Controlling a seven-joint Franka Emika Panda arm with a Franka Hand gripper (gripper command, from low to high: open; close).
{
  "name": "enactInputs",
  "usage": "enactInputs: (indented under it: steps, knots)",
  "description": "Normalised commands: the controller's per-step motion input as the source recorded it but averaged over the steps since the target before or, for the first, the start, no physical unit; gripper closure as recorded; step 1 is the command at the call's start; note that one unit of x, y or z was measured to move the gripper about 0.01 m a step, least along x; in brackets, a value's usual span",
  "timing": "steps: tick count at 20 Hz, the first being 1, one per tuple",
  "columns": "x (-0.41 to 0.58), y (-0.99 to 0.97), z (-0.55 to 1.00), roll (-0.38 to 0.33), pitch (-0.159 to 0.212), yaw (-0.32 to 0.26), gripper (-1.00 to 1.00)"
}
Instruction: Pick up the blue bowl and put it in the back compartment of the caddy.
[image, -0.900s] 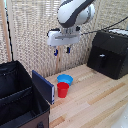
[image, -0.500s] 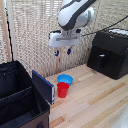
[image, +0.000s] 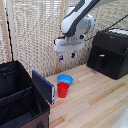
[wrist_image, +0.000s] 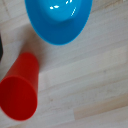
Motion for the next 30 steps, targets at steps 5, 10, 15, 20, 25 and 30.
enactInputs:
  steps: [5, 10, 15, 20, 25, 30]
  knots:
    - [0.037, -0.48, -0.43, 0.048, 0.12, -0.057, -1.0]
    - [0.0, -0.17, -0.43, -0.002, 0.096, -0.038, -1.0]
    - [0.062, 0.0, -0.4, -0.02, 0.017, -0.006, -1.0]
    - [0.051, 0.0, -0.43, -0.04, 0.022, 0.0, -1.0]
    - [0.117, -0.02, -0.37, -0.02, 0.003, 0.0, -1.0]
    - [0.038, -0.01, -0.13, 0.0, 0.013, 0.001, 1.0]
